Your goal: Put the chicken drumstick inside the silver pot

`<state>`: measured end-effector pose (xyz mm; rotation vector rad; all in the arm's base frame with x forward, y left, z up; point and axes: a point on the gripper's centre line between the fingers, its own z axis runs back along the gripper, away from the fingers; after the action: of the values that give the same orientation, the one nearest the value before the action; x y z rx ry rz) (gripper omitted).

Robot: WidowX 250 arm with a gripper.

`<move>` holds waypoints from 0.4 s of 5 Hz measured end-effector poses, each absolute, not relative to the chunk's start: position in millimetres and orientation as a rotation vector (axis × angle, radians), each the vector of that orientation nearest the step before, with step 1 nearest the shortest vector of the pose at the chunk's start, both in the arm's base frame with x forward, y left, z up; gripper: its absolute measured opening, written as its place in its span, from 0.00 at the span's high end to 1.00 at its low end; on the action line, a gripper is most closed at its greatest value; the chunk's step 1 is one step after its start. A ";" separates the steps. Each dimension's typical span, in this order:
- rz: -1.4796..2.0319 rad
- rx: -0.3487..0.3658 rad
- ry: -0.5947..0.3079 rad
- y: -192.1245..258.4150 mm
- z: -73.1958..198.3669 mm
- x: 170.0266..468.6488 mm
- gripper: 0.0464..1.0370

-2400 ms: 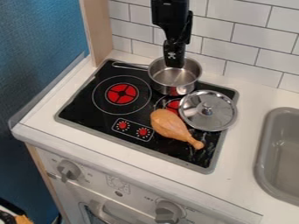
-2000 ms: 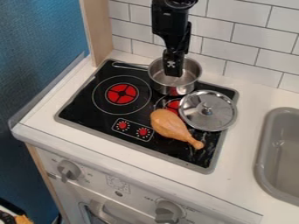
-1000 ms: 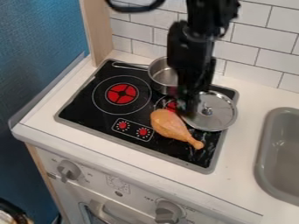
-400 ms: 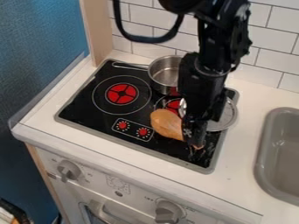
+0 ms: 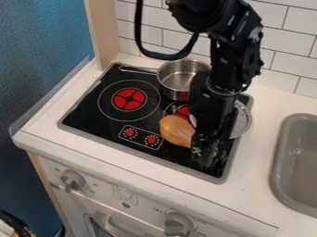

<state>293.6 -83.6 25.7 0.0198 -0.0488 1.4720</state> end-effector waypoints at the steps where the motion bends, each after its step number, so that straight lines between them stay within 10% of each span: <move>1: 1.460 0.016 -0.081 -81.4 19.0 299.0 0.04; 2: 1.460 0.026 -0.087 -77.4 12.6 300.5 0.04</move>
<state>300.5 -77.4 12.6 0.0258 -0.0872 1.4603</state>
